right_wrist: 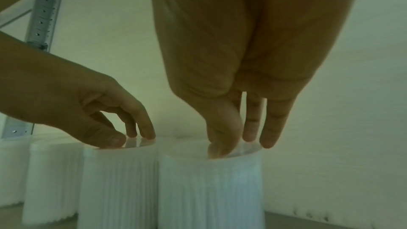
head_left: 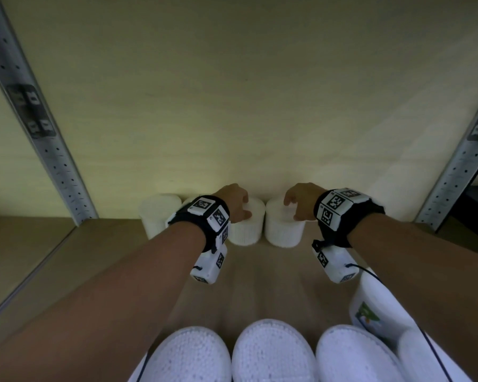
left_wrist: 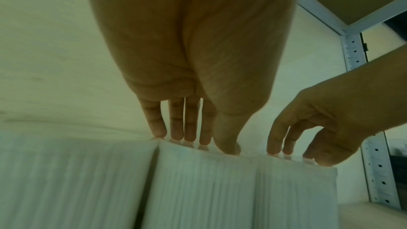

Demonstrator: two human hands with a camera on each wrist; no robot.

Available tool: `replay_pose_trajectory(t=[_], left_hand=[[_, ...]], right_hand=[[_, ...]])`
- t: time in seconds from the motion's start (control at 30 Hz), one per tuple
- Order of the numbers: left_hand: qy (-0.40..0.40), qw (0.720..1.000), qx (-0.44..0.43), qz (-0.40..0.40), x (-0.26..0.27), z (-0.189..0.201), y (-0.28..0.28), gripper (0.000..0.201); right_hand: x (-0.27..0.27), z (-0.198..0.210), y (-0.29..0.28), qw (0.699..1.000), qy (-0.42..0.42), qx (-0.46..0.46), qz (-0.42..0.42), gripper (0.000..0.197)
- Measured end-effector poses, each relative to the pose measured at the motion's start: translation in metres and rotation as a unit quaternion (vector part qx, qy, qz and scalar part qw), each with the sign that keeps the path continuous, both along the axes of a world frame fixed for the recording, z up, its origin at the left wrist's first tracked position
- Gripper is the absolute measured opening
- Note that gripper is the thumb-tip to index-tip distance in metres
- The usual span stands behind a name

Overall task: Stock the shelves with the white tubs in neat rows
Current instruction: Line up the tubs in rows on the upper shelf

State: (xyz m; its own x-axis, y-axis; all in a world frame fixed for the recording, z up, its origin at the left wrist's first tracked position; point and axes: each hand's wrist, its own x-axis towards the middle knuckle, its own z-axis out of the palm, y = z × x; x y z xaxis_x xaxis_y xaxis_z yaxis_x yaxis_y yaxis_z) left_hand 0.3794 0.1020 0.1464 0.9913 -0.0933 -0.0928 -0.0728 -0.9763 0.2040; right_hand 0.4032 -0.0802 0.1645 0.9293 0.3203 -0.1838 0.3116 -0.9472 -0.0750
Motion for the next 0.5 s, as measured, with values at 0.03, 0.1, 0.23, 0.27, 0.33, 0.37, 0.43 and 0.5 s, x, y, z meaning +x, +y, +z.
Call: replay_pose_trajectory(t=[0.03,0.1,0.23,0.27,0.33,0.37,0.43,0.5], left_hand=[[-0.001,1.0,-0.002,0.001,0.0,0.0,0.0,0.051],[-0.005,1.0,-0.005,0.002,-0.001,-0.001,0.0,0.05],[-0.013,1.0,-0.017,0.005,-0.002,-0.003,0.0,0.049],[-0.014,1.0,-0.018,0.005,-0.002,-0.004,0.0,0.049],[-0.015,1.0,-0.017,0.004,-0.002,-0.004,0.0,0.049],[-0.016,1.0,-0.015,0.002,-0.002,-0.004,0.0,0.049],[-0.019,1.0,-0.01,-0.001,-0.003,-0.003,0.001,0.049],[-0.02,1.0,-0.01,-0.003,-0.002,-0.003,0.001,0.05]], right_hand=[[-0.001,0.001,0.0,1.0,0.0,0.003,0.005,0.045],[-0.004,0.003,0.0,1.0,-0.002,0.011,0.018,0.048],[-0.004,0.002,0.0,0.999,-0.015,0.042,0.018,0.048],[-0.003,0.001,0.001,0.999,-0.021,0.049,0.011,0.045],[-0.002,-0.004,0.003,0.999,-0.022,0.037,-0.004,0.045],[-0.001,-0.005,0.005,1.0,-0.012,0.017,-0.013,0.051],[-0.001,-0.006,0.008,1.0,0.0,-0.014,-0.02,0.059],[0.0,-0.006,0.01,1.0,-0.005,-0.021,-0.016,0.058]])
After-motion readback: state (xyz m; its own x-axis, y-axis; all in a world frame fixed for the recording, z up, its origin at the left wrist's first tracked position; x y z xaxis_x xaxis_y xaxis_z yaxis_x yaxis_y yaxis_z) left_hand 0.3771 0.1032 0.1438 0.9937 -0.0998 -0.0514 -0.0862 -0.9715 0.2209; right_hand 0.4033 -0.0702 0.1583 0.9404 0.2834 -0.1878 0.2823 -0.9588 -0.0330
